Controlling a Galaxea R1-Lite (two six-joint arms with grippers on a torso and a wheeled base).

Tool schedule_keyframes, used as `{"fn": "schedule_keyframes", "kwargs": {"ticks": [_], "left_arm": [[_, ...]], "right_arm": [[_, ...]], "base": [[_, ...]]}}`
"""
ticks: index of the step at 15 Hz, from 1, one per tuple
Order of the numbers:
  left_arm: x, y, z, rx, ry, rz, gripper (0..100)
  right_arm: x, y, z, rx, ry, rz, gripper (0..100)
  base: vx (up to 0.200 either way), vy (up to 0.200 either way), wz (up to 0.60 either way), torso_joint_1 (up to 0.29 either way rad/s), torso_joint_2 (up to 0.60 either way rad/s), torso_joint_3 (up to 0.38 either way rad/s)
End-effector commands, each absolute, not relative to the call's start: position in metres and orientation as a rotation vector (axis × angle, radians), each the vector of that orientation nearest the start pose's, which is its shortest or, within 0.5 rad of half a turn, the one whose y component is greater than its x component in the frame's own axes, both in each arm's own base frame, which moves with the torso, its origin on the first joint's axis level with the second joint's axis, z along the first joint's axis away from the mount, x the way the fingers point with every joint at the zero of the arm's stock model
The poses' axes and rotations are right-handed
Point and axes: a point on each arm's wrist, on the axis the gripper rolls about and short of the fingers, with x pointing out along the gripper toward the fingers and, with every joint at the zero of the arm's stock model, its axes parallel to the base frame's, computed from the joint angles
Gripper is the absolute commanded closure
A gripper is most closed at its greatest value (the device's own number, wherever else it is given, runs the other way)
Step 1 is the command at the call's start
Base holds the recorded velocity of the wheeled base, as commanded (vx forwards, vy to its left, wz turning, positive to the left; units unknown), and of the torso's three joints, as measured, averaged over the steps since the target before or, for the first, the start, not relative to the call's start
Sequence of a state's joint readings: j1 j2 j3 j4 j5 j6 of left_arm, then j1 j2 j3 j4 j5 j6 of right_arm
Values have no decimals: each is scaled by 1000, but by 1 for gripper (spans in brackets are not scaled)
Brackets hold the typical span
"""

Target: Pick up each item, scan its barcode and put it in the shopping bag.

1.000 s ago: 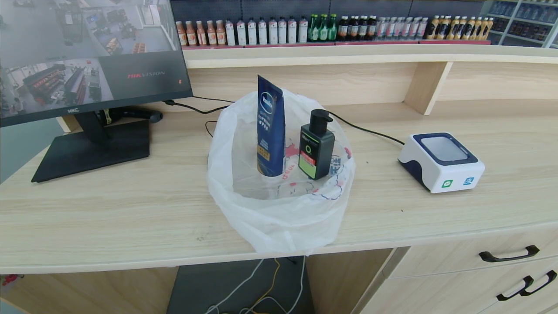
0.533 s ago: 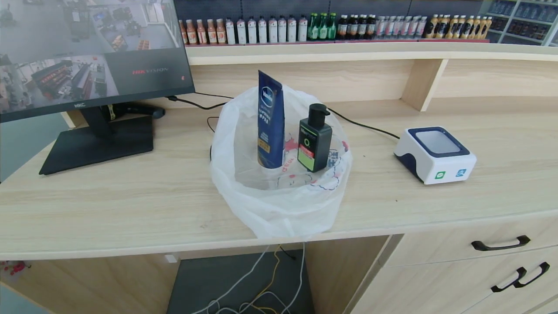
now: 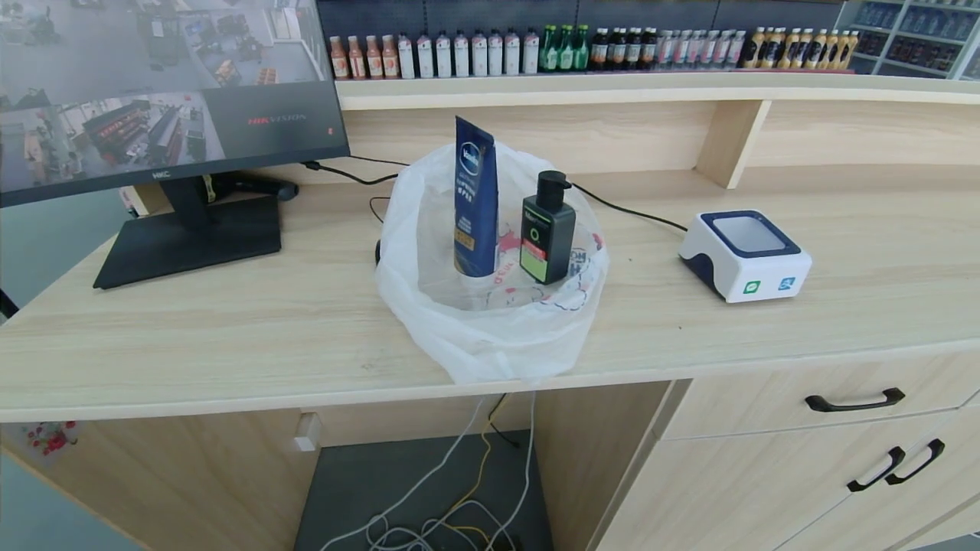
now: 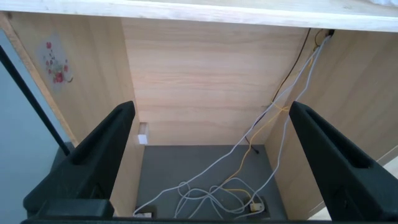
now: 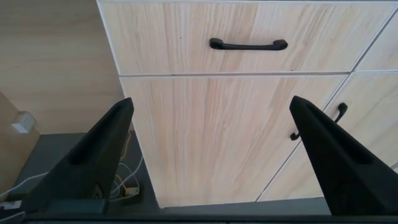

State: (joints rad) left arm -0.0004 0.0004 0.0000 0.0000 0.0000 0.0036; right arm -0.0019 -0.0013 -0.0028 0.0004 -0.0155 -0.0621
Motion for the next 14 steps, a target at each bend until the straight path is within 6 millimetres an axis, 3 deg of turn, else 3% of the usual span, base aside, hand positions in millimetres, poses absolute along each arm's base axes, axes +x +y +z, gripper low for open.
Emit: {"fn": "schedule_keyframes", "kwargs": {"ticks": [1,14], "left_arm": [[-23,0,75,2,0,0,0],[-23,0,75,-3,0,2,0]], "right_arm": [[-23,0,76,-63,-1,-17,0],[-23,0,76,-63,-1,-17,0]], "base": [[0,-200,0,-7,2,2],[0,-200,0,5,4,2]]}}
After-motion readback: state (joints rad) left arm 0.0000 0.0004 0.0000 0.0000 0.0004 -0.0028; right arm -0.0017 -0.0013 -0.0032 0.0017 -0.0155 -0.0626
